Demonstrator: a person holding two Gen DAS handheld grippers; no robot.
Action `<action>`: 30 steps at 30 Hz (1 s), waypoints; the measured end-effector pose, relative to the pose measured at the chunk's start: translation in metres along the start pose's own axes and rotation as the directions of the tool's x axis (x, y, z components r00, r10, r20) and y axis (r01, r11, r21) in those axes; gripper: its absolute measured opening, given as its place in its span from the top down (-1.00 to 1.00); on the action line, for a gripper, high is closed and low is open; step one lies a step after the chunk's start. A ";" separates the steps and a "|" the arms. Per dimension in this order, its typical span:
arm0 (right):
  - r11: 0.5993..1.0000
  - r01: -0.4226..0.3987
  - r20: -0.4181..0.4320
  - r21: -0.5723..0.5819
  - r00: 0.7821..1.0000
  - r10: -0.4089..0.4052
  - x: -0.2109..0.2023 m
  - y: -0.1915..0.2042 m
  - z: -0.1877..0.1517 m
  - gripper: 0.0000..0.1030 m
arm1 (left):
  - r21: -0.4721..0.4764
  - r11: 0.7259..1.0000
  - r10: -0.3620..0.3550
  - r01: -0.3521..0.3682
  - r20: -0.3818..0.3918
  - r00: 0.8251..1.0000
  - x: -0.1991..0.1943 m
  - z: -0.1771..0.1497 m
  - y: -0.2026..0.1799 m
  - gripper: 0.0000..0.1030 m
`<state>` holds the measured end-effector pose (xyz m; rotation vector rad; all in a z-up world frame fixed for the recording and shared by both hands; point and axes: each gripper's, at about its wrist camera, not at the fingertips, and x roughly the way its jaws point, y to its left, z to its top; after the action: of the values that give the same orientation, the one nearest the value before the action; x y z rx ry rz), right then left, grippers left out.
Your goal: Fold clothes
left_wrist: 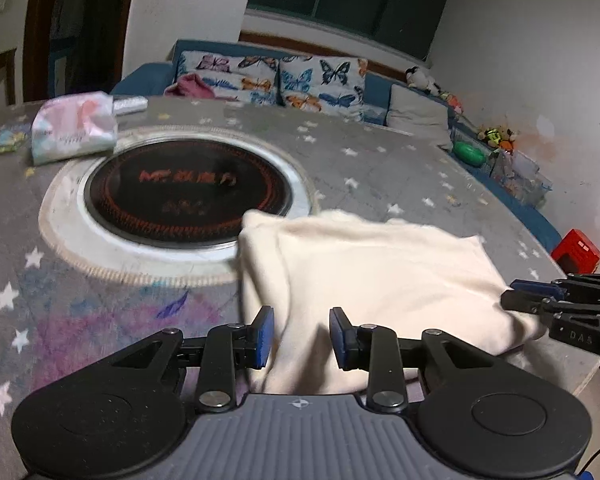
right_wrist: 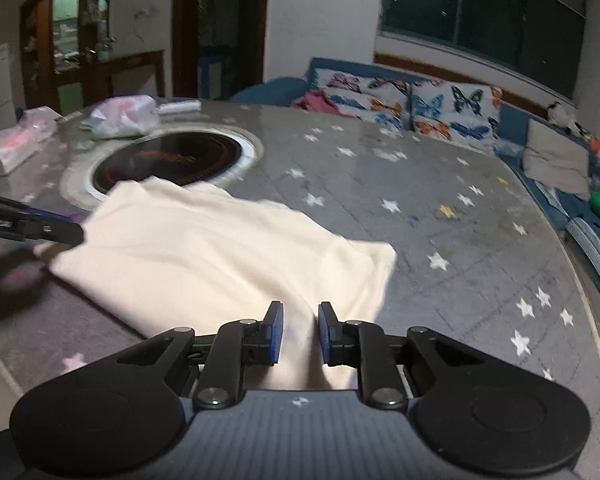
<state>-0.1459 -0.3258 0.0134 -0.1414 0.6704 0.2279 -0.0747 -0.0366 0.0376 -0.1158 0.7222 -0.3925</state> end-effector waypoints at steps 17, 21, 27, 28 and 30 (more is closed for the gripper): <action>0.967 -0.203 -0.046 -0.152 0.979 0.198 0.024 0.057 0.008 0.67 | 0.077 0.994 -0.076 0.081 -0.067 0.995 0.098 0.051 -0.049 0.47; 0.962 -0.198 -0.051 -0.188 0.980 0.192 0.015 0.062 -0.001 0.67 | 0.080 0.995 -0.055 0.060 -0.066 0.996 0.108 0.052 -0.050 0.51; 0.961 -0.194 -0.050 -0.198 0.981 0.188 0.006 0.065 -0.008 0.66 | 0.056 0.996 -0.062 0.064 -0.045 0.997 0.105 0.054 -0.046 0.50; 0.959 -0.193 -0.054 -0.206 0.981 0.186 0.003 0.067 -0.009 0.66 | 0.051 0.996 -0.064 0.066 -0.040 0.997 0.101 0.054 -0.044 0.50; 0.954 -0.196 -0.059 -0.225 0.981 0.187 -0.002 0.068 -0.010 0.66 | 0.050 0.997 -0.058 0.060 -0.039 0.998 0.095 0.053 -0.043 0.46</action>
<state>-0.1707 -0.2628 0.0025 -0.3038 0.6943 0.4916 0.0113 -0.1149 0.0284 -0.0815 0.7462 -0.4699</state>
